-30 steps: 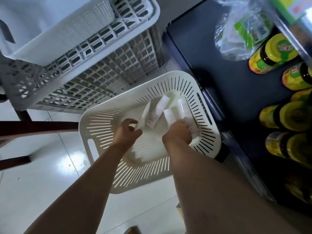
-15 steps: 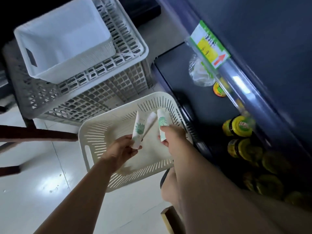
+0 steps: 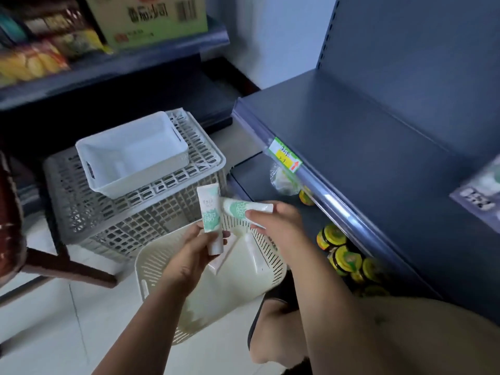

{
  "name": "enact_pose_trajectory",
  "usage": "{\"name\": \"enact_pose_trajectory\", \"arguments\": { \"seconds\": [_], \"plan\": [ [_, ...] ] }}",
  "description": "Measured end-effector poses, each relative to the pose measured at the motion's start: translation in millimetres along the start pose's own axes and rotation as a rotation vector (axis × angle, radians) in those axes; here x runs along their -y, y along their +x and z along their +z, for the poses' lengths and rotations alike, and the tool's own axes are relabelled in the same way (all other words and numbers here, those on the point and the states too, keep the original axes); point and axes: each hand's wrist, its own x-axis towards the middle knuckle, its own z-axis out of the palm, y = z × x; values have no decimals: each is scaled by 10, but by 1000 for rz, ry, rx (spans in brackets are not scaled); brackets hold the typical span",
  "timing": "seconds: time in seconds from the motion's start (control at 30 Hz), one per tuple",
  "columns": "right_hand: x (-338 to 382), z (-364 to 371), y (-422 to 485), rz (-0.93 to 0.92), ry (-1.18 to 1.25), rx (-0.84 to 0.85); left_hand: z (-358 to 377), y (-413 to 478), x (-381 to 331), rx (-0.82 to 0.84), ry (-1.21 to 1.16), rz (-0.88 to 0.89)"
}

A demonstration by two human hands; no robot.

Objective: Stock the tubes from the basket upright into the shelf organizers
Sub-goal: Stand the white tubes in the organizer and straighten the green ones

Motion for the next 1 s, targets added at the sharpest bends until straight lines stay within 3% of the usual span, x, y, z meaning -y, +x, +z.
{"name": "enact_pose_trajectory", "arguments": {
  "seconds": [0.23, 0.63, 0.83, 1.0],
  "plan": [
    [567, -514, -844, -489, -209, -359, 700, -320, -449, 14, 46, 166],
    [853, -2186, -2235, -709, 41, -780, 2597, -1145, -583, 507, 177, 435],
    [536, -2857, -2598, -820, 222, -985, 3459, -1484, -253, 653, 215, 508],
    [148, -3190, -2657, -819, 235, -1117, 3961, -1553, -4, 719, 224, 483]
  ]
}}
